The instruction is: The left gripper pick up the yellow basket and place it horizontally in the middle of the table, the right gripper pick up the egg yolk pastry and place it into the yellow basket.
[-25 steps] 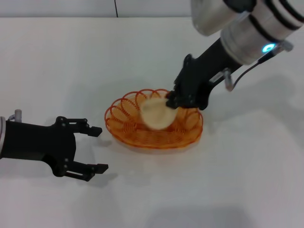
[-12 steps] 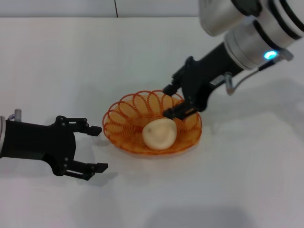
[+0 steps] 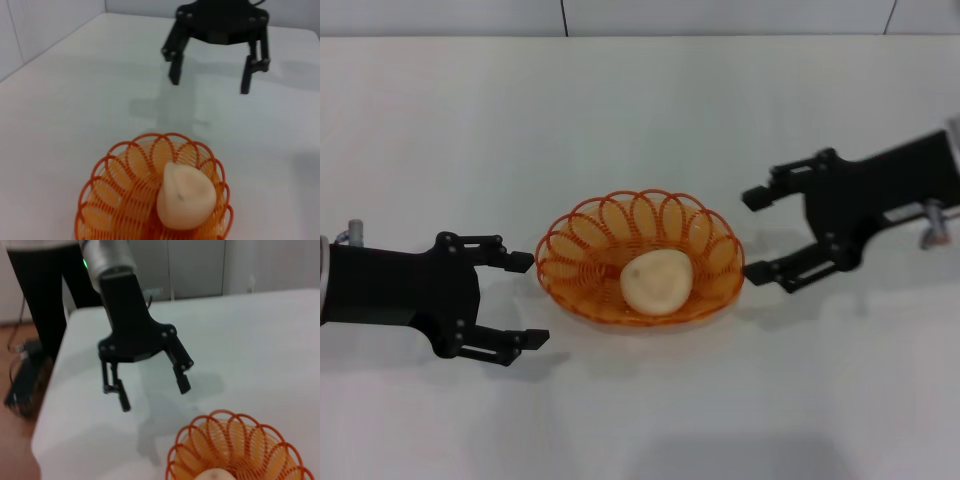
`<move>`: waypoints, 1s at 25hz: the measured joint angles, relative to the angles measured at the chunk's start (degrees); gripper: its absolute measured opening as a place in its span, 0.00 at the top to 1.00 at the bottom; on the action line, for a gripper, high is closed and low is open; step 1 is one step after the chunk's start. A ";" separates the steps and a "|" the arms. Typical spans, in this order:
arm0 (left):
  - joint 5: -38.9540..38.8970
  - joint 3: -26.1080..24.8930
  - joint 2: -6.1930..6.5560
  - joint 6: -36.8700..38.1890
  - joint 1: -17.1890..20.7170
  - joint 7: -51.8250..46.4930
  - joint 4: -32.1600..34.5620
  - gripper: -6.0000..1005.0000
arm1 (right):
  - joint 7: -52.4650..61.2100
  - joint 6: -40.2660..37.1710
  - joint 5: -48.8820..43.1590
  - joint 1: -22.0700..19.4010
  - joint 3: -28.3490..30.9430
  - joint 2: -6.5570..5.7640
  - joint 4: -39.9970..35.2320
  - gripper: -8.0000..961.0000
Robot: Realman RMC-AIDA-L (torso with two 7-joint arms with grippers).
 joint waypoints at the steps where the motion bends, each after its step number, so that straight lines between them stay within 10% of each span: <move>1: -0.26 -0.02 0.02 -0.08 0.00 0.29 -0.27 0.15 | -1.99 -0.99 0.91 -0.81 1.71 -0.02 1.24 0.19; 10: -2.09 -0.28 0.17 -0.17 -0.81 1.44 -2.82 0.15 | -14.94 -6.66 3.76 -2.89 13.38 -0.51 13.32 0.12; 25: -3.30 -0.33 0.32 0.61 -1.51 0.75 -3.65 0.15 | -17.65 -5.29 0.82 -4.09 14.54 -1.82 16.22 0.13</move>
